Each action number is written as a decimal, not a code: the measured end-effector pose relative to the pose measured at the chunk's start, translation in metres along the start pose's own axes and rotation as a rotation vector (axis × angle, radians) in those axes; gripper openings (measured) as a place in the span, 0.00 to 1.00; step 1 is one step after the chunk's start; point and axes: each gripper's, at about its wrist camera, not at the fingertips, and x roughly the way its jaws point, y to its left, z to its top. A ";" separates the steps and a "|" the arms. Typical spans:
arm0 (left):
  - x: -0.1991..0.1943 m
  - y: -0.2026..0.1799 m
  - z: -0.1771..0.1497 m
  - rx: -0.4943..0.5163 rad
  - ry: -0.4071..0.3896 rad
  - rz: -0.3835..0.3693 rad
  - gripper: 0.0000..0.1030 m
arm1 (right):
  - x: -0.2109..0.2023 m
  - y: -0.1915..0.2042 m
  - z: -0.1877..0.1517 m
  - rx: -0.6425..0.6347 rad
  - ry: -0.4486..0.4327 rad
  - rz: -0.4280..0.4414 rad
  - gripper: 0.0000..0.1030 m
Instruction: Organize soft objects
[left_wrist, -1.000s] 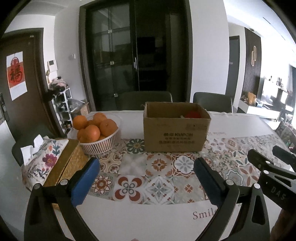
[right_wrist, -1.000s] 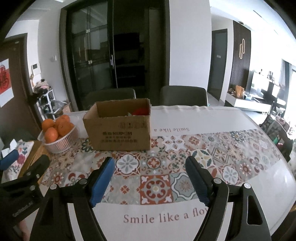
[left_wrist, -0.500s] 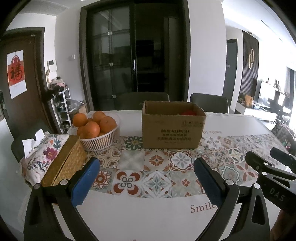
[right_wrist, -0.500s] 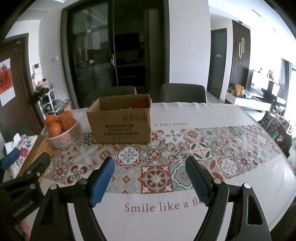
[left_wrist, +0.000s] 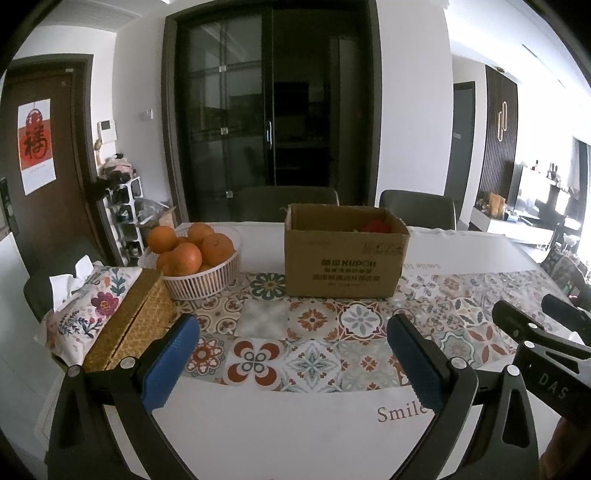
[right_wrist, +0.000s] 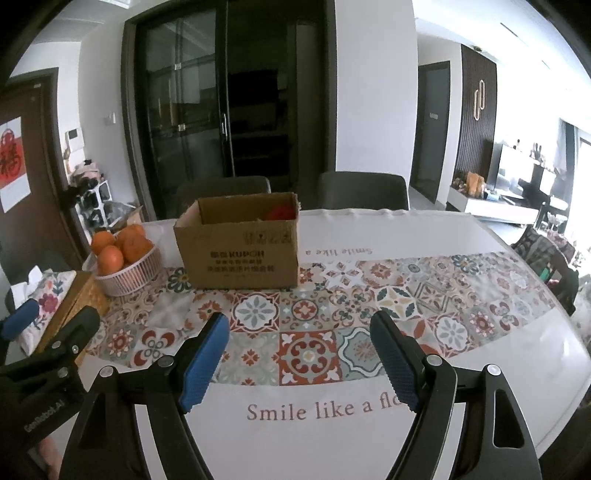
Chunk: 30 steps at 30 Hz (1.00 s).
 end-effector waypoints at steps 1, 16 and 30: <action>-0.001 0.000 0.000 0.001 -0.001 0.000 1.00 | -0.001 -0.001 0.000 0.001 -0.001 0.001 0.77; -0.006 -0.004 0.000 0.009 -0.012 0.012 1.00 | -0.002 -0.002 -0.001 0.006 0.004 0.012 0.77; -0.006 -0.005 0.001 0.009 -0.013 0.009 1.00 | -0.001 -0.006 -0.003 0.015 0.010 0.018 0.77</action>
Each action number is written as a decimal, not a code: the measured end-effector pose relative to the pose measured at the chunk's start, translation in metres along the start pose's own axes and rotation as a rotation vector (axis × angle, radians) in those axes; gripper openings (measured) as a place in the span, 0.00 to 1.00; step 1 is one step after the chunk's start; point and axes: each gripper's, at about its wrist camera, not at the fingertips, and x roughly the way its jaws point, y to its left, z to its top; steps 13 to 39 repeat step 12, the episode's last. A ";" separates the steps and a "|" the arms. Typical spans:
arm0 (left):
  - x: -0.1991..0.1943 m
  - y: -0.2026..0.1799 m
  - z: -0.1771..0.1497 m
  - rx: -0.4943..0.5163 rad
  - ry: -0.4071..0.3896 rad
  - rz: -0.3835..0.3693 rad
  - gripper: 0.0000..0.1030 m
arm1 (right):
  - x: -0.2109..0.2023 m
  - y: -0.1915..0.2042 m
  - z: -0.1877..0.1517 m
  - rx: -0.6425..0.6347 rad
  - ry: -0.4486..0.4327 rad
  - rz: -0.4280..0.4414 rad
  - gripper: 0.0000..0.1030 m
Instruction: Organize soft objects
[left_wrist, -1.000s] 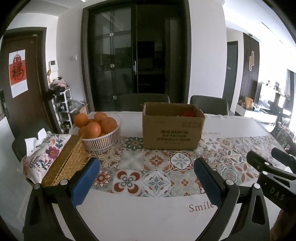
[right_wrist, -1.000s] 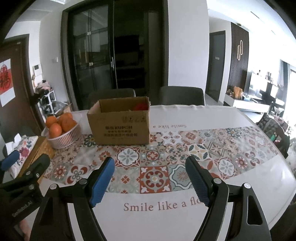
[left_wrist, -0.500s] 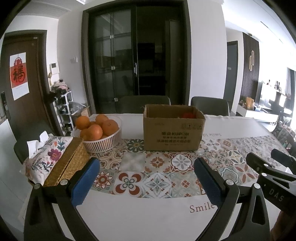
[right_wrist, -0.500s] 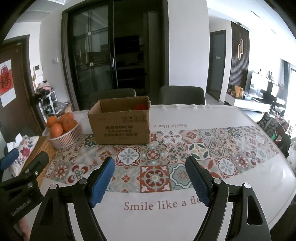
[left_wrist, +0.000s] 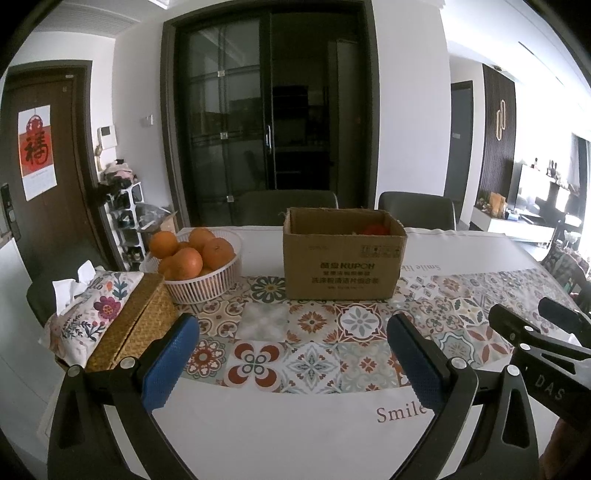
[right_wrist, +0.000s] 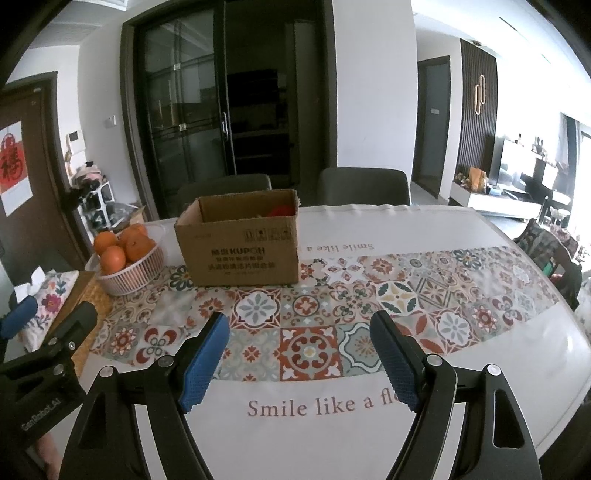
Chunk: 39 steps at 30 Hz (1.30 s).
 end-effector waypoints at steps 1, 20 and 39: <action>0.000 0.000 0.000 0.000 0.001 -0.001 1.00 | 0.000 0.000 0.000 -0.002 0.000 0.000 0.77; 0.001 0.000 0.000 0.000 0.005 -0.004 1.00 | -0.001 -0.002 -0.001 -0.002 0.004 0.002 0.77; 0.001 0.000 0.000 0.000 0.005 -0.004 1.00 | -0.001 -0.002 -0.001 -0.002 0.004 0.002 0.77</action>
